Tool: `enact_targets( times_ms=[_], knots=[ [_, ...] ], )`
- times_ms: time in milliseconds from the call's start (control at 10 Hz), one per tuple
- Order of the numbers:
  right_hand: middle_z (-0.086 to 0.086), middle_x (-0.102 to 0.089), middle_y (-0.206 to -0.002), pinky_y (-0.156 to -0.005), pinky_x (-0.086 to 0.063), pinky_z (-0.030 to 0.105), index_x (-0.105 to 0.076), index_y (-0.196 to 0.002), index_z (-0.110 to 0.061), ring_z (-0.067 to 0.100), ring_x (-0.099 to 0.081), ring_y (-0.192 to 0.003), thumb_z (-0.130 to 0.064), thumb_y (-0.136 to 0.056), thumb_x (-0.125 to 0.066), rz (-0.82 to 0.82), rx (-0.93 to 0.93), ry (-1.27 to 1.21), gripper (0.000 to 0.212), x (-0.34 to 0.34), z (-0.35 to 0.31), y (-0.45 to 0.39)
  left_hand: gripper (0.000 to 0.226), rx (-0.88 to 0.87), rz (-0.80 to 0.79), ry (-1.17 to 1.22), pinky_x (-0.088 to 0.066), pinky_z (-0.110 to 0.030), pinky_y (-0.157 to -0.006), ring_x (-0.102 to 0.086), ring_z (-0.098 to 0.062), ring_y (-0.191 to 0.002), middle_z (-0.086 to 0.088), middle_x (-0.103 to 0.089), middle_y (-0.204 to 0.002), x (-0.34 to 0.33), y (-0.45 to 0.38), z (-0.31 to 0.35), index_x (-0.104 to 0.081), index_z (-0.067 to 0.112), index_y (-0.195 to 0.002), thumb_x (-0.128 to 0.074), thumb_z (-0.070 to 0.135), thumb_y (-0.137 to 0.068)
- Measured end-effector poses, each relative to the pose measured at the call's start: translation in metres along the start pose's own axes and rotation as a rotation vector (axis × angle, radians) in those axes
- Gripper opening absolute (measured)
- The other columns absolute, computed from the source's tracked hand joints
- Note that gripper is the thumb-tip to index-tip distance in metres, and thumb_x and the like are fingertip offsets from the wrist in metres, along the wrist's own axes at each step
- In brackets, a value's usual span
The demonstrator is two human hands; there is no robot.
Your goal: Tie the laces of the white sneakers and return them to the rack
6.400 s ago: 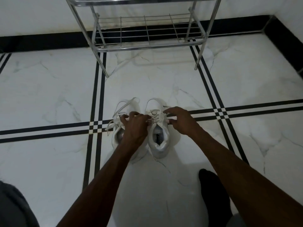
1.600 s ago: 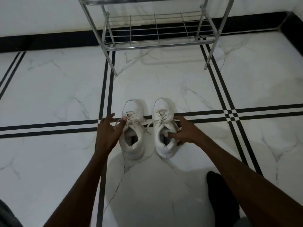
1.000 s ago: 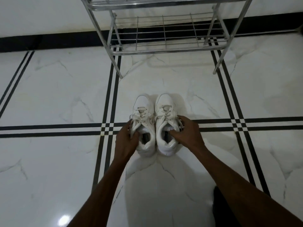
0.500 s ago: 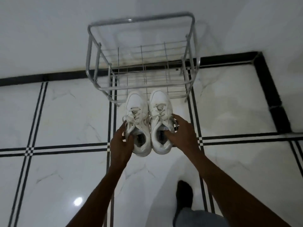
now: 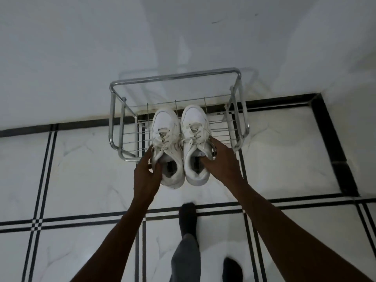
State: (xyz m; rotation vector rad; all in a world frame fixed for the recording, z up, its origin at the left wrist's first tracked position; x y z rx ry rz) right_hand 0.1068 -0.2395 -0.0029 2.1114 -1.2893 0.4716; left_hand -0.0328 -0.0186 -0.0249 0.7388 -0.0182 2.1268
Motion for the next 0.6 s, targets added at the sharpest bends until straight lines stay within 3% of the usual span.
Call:
enact_targets(
  times_ms=[100, 200, 400, 500, 600],
  knots=[
    [0.005, -0.071, -0.122, -0.089, -0.057, 0.045, -0.049, -0.140, -0.023, 0.026, -0.068, -0.109, -0.030, -0.080, -0.070, -0.024, -0.024, 0.036, 0.064, -0.020, -0.005, -0.048, 0.055, 0.028, -0.036, 0.008, -0.057, -0.032, -0.093, -0.066, -0.020, -0.115, -0.006, -0.064, -0.141, -0.008, -0.053, -0.012, -0.049, 0.016, -0.150, -0.059, 0.009, -0.096],
    [0.006, -0.069, -0.124, -0.091, -0.056, 0.050, -0.048, -0.139, -0.024, 0.029, -0.066, -0.112, -0.037, -0.075, -0.064, -0.035, -0.058, 0.047, 0.068, -0.036, -0.001, -0.086, 0.055, 0.024, -0.067, 0.015, -0.057, -0.022, -0.092, -0.065, -0.022, -0.121, -0.006, -0.064, -0.142, -0.016, -0.091, -0.021, -0.048, 0.016, -0.150, -0.056, 0.008, -0.096],
    [0.007, -0.070, -0.121, -0.088, -0.057, 0.048, -0.052, -0.137, -0.015, 0.027, -0.068, -0.107, -0.034, -0.077, -0.068, -0.023, -0.054, 0.058, 0.065, -0.045, 0.001, -0.121, 0.055, 0.093, -0.083, 0.019, -0.060, -0.044, -0.093, -0.068, -0.026, -0.114, -0.006, -0.065, -0.139, -0.024, -0.128, -0.036, -0.047, 0.019, -0.151, -0.059, 0.012, -0.098],
    [0.006, -0.067, -0.128, -0.092, -0.056, 0.048, -0.048, -0.141, -0.017, 0.027, -0.066, -0.114, -0.042, -0.079, -0.068, -0.053, -0.060, 0.097, 0.069, -0.046, 0.001, -0.122, 0.055, 0.067, -0.114, -0.035, -0.060, -0.022, -0.078, -0.070, -0.019, -0.107, 0.000, -0.068, -0.131, -0.023, -0.128, -0.027, -0.049, 0.024, -0.150, -0.064, 0.020, -0.097],
    [0.008, -0.061, -0.136, -0.097, -0.052, 0.047, -0.043, -0.144, -0.016, 0.029, -0.059, -0.124, -0.050, -0.083, -0.067, -0.054, -0.030, 0.216, 0.073, -0.045, -0.008, -0.123, 0.057, 0.007, -0.084, -0.116, -0.057, -0.029, -0.090, -0.066, -0.016, -0.116, 0.005, -0.069, -0.130, -0.013, -0.131, -0.016, -0.053, 0.028, -0.143, -0.067, 0.050, -0.092]
  ],
)
Point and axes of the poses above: each hand's wrist, its own y-axis away from the middle knuckle, its own x-axis out of the back of the hand, z = x × y, the point moved 10 cm from there along -y, towards the middle knuckle
